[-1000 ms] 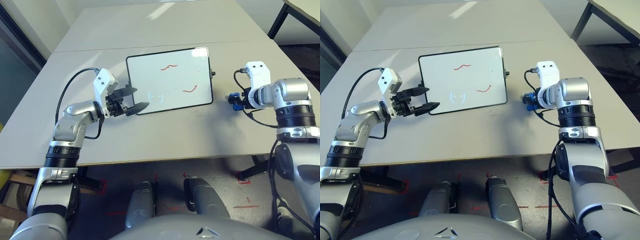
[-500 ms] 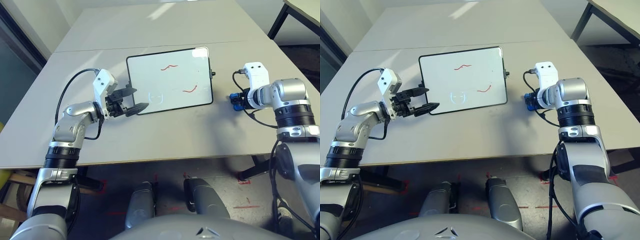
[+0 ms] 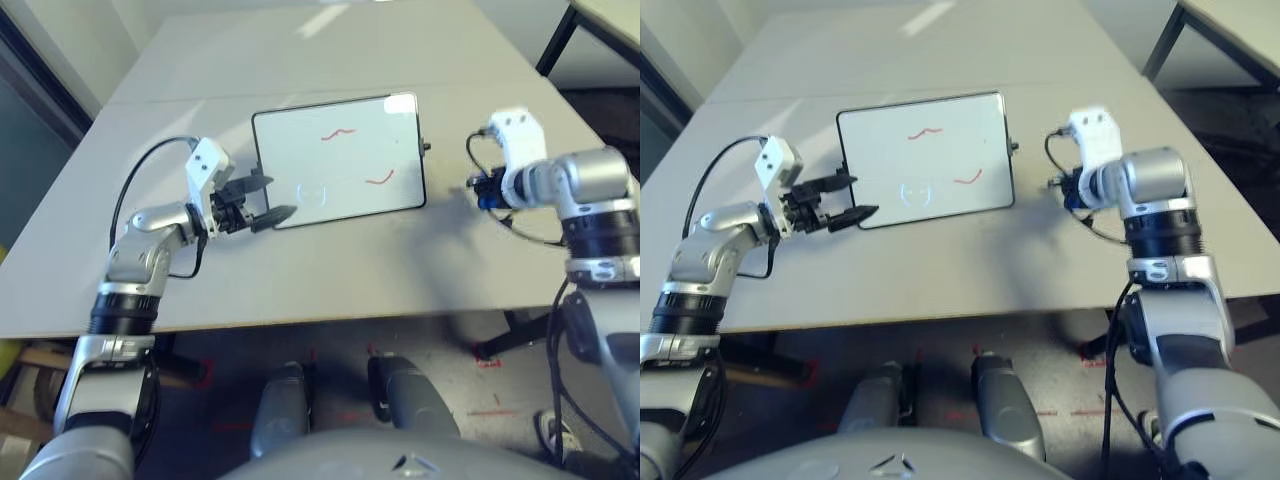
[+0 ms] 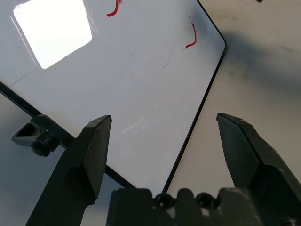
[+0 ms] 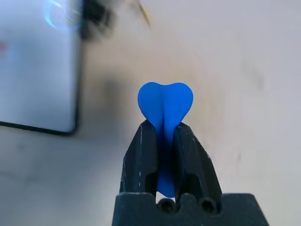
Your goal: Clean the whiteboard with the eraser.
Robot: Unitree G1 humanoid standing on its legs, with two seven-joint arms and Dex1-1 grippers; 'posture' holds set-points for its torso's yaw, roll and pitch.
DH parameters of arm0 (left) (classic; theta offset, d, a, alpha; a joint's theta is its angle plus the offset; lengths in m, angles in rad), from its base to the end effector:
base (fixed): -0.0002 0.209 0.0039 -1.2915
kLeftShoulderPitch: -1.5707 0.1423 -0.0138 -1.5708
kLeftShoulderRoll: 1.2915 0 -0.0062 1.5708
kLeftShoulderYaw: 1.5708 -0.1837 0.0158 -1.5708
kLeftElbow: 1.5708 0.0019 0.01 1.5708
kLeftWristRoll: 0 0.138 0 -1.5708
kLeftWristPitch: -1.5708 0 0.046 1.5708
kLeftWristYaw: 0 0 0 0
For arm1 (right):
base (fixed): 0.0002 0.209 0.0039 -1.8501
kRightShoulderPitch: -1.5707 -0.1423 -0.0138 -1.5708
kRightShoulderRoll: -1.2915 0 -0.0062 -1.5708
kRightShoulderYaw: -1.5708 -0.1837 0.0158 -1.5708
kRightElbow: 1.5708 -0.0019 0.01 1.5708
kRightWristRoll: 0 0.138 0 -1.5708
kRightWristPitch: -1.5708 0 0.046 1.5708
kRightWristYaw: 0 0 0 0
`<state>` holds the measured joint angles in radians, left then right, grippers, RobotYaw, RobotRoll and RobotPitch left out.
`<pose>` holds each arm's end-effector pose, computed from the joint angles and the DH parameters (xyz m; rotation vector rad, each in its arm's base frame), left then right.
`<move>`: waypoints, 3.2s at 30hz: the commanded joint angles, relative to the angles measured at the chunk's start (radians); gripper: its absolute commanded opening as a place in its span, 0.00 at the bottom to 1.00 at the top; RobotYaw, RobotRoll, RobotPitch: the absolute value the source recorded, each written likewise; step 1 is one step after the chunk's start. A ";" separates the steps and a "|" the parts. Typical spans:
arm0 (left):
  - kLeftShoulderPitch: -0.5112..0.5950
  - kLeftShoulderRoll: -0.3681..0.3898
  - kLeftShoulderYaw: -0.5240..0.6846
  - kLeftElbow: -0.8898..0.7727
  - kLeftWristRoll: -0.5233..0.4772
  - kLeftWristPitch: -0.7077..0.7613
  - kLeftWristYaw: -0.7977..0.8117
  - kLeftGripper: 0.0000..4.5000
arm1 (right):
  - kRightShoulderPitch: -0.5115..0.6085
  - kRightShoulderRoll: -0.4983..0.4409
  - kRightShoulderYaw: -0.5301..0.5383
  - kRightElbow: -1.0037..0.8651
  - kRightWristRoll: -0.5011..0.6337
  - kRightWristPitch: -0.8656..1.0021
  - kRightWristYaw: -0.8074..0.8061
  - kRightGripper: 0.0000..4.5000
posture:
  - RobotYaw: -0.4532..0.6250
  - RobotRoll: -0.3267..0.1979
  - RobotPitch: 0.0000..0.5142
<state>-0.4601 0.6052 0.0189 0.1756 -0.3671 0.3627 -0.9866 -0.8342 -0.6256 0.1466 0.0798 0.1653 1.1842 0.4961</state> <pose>0.2802 0.2519 0.1456 0.1646 0.1514 -0.9209 0.3029 -0.2104 0.2176 -0.3545 0.5544 0.3199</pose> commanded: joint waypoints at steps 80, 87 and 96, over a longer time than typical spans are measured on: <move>0.017 0.014 0.015 -0.104 0.000 0.084 0.022 1.00 | -0.164 0.230 0.407 0.407 -0.692 -1.020 0.468 0.05 | 0.33 0.62 0.22; 0.015 0.011 0.012 -0.097 0.003 0.079 0.022 1.00 | -0.151 0.233 0.403 0.389 -0.698 -1.011 0.483 0.05 | 0.33 0.62 0.22; 0.014 0.007 0.011 -0.093 0.002 0.076 0.022 1.00 | -0.137 0.185 0.413 0.411 -0.745 -1.041 0.468 0.05 | 0.33 0.62 0.22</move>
<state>-0.4551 0.6107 0.0270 0.0879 -0.3609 0.4398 -0.9657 -0.9972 -0.4218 0.5398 0.4727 -0.5559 0.1396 0.9670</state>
